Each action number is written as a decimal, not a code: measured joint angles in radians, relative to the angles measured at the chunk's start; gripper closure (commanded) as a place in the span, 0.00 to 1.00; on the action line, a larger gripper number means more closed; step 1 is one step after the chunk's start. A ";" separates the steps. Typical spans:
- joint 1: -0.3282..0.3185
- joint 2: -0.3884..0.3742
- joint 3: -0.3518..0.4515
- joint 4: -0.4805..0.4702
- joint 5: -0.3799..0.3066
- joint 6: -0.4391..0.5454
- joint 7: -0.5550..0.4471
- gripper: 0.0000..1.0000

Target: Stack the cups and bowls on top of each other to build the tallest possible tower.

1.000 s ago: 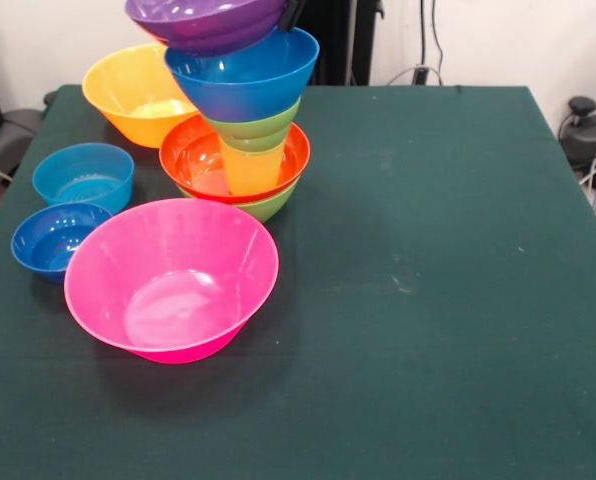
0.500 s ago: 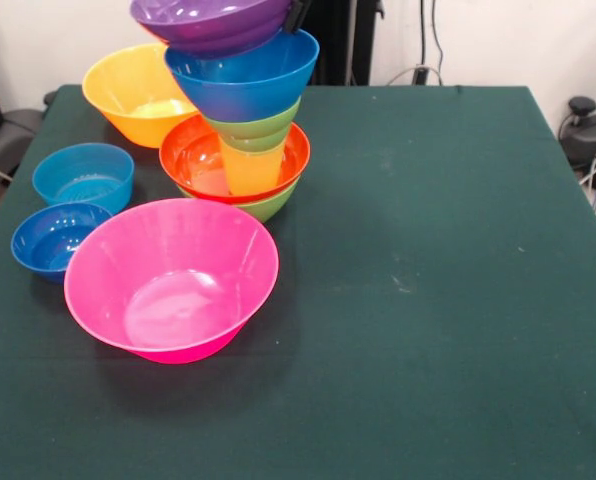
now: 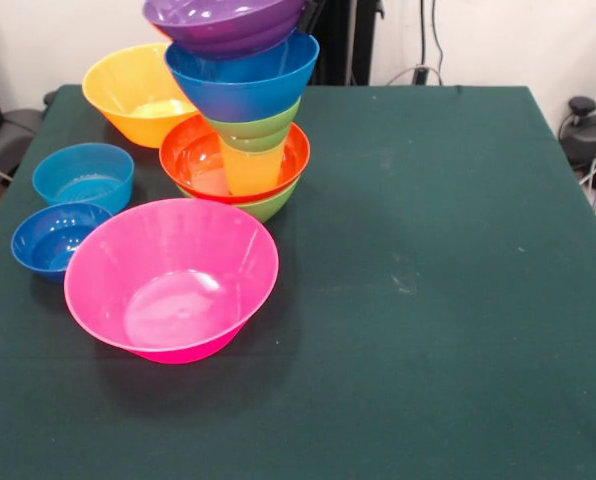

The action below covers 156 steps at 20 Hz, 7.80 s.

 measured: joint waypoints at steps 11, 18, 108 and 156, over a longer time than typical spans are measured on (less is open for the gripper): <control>0.001 0.014 0.001 -0.014 -0.046 0.000 0.000 1.00; 0.001 0.045 0.004 -0.037 -0.063 0.000 0.000 1.00; -0.078 -0.085 0.115 -0.046 -0.064 0.000 0.000 0.00; 0.108 0.041 0.144 -0.254 0.030 0.171 0.000 0.00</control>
